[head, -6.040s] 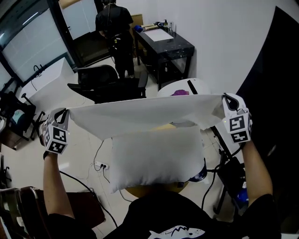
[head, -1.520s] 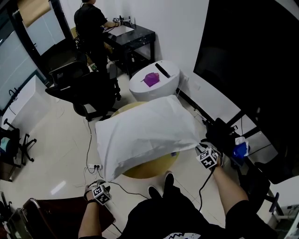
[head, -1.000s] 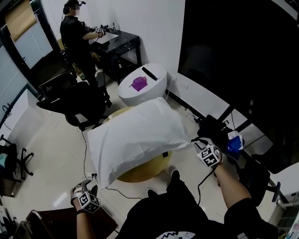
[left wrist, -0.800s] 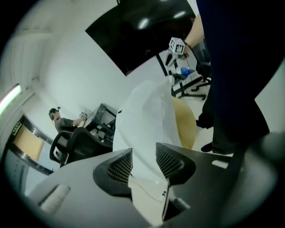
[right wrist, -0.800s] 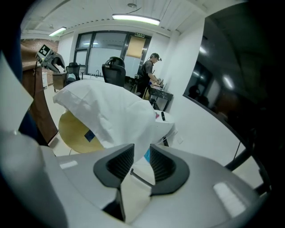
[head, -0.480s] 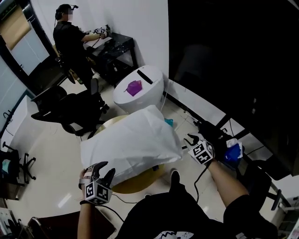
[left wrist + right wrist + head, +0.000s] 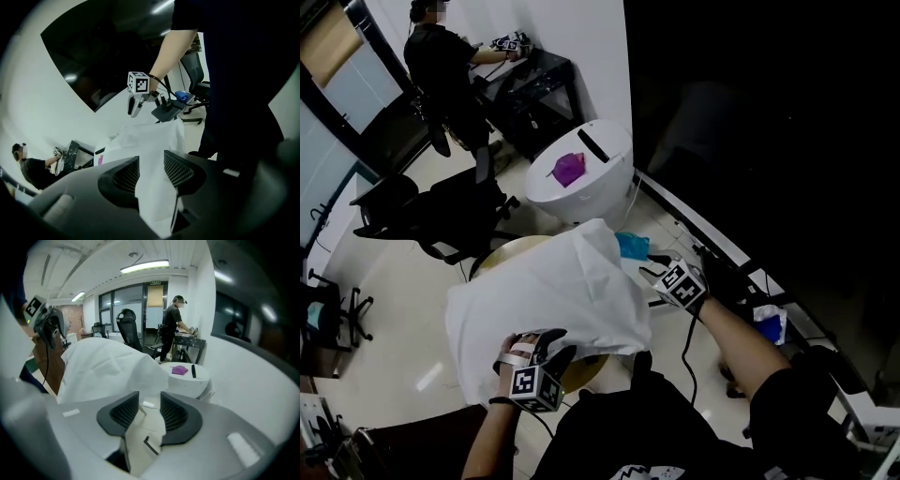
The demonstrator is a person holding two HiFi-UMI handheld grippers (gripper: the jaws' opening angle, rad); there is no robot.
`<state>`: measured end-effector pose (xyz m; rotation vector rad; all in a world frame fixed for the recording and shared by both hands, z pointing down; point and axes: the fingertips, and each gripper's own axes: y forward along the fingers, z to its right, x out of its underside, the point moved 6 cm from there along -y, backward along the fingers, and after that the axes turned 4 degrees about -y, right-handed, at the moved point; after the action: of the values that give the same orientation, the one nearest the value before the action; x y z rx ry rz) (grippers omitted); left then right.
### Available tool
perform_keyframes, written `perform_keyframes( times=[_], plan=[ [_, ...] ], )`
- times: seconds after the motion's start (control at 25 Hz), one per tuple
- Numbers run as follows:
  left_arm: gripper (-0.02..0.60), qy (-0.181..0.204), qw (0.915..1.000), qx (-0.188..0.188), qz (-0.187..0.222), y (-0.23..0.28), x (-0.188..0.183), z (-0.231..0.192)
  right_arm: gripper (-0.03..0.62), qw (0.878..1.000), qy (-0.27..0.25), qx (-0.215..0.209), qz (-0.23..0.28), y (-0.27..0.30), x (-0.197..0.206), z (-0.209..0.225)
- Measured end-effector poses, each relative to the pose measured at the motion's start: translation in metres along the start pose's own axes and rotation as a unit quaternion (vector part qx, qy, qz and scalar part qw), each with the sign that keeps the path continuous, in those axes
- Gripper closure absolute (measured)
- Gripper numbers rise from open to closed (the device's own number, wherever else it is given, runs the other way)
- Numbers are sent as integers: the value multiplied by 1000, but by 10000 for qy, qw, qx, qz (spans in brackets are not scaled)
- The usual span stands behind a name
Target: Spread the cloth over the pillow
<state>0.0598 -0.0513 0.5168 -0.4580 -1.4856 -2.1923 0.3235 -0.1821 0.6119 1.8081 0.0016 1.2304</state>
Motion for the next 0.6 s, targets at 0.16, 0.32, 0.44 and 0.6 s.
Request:
perform_keyframes(
  times=[0.16,0.32,0.44,0.6],
  plan=[
    [428,464,9987,21,-192,29,-21,6,436,9992,-162,-348,-136,40,-4,18],
    [428,652,9973,182,-290,48,-35,17,430,9916,-1131,-385,-488,78,6,27],
    [426,491,9980,225,-317,58,-38,23,419,9834,-1635,-434,-656,103,15,30],
    [427,250,9986,220,-406,68,-31,26,404,9581,-2693,-492,-840,131,30,26]
  ],
)
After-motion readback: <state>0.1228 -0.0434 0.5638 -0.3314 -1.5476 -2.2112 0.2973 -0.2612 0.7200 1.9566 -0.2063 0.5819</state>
